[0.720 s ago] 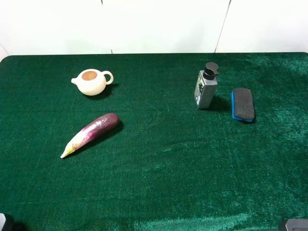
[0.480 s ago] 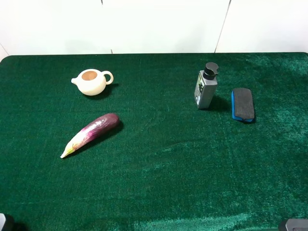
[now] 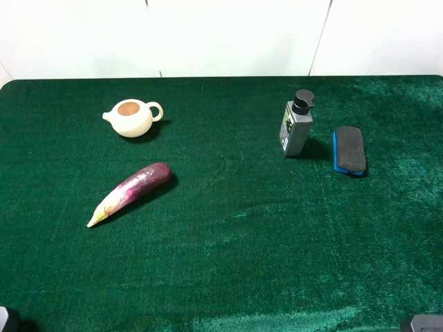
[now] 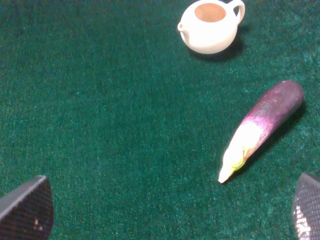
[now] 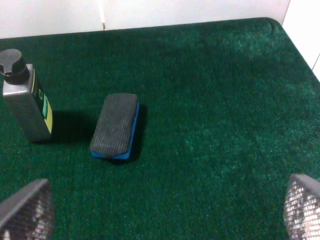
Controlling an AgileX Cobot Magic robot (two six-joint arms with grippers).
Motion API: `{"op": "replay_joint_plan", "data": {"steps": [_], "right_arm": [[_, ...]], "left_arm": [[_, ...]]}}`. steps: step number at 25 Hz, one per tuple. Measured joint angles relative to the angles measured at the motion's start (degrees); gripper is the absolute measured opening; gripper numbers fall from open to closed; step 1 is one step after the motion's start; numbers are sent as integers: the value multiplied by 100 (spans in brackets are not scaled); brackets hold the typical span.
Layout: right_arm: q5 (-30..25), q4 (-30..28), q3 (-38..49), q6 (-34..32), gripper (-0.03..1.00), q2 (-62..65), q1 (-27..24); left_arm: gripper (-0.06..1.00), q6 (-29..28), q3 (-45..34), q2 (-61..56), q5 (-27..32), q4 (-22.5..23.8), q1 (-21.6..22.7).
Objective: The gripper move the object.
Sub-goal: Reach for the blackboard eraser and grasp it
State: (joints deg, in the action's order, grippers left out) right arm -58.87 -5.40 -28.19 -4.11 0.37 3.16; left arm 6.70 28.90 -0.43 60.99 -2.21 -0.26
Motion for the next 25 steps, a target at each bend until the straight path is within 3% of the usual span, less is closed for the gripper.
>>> {"op": "replay_joint_plan", "data": {"steps": [8, 25], "right_arm": [[-7, 98, -75, 0, 69, -169, 0], [-114, 429, -2018, -17, 69, -3425, 0]], "left_arm": [[97, 0, 0, 0, 0, 0, 0], [97, 0, 0, 0, 0, 0, 0]]}}
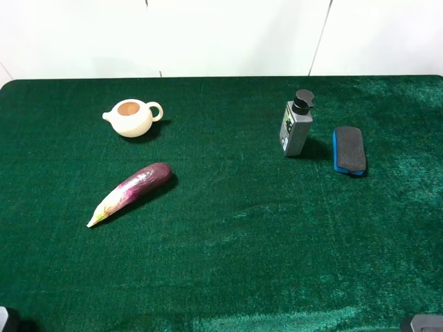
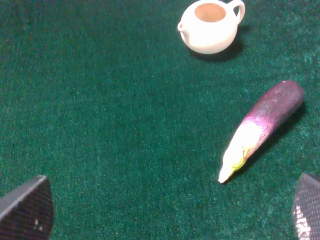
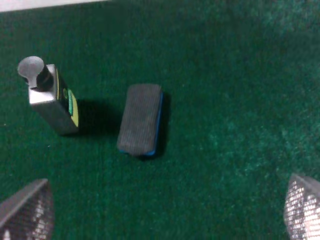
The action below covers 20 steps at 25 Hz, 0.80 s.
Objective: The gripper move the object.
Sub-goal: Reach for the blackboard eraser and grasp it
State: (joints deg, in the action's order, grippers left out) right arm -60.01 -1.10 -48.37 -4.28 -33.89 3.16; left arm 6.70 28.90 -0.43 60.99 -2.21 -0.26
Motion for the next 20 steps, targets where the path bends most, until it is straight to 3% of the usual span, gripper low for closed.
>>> {"op": "replay_joint_plan", "data": {"steps": [7, 20], "right_arm": [[-283, 171, -449, -348, 69, -1020, 0], [-388, 538, -837, -207, 69, -2444, 0]], "left_arm": [[97, 0, 0, 0, 0, 0, 0], [97, 0, 0, 0, 0, 0, 0]]}}
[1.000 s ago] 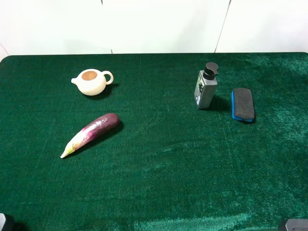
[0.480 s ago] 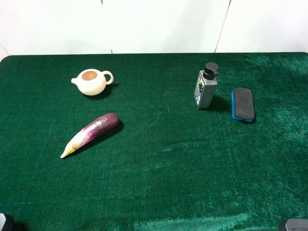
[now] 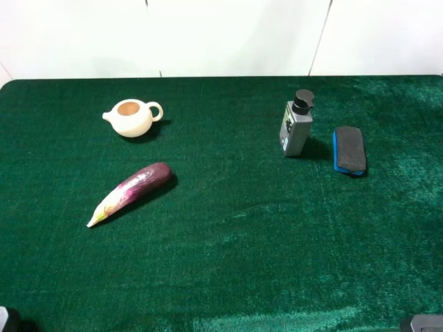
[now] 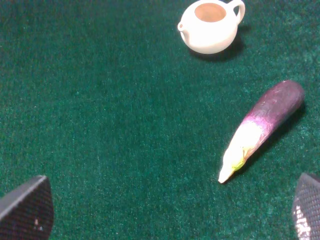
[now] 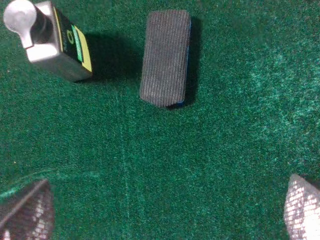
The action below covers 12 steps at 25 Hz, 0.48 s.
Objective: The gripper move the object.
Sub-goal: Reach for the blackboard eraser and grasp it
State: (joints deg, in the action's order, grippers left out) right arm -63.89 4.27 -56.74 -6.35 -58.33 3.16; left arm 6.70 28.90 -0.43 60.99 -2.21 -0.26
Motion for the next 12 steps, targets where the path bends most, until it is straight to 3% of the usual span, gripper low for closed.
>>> {"op": "replay_joint_plan", "data": {"steps": [6, 12], "right_arm": [[109, -22, -199, 6, 69, -873, 0], [731, -44, -218, 6, 69, -1653, 0]], "left_arm": [[97, 0, 0, 0, 0, 0, 0], [97, 0, 0, 0, 0, 0, 0]]}}
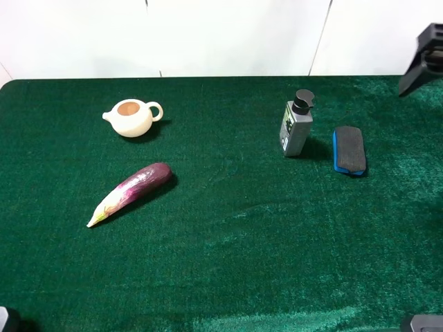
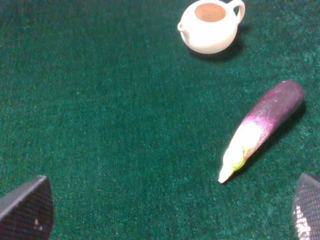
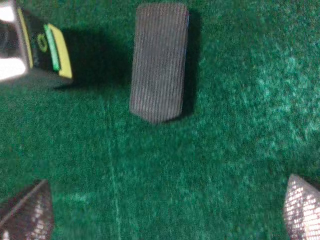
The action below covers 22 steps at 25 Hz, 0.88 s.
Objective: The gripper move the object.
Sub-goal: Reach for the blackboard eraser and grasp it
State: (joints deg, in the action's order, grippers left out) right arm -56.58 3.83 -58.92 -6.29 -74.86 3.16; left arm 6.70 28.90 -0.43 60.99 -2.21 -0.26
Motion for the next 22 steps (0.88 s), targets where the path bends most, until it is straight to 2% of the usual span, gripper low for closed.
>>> {"op": "replay_joint_plan", "data": {"steps": [13, 22], "right_arm": [[1278, 0, -11, 52, 69, -1667, 0], [1863, 0, -11, 178, 69, -2318, 0]], "left_arm": [[97, 0, 0, 0, 0, 0, 0], [97, 0, 0, 0, 0, 0, 0]]}}
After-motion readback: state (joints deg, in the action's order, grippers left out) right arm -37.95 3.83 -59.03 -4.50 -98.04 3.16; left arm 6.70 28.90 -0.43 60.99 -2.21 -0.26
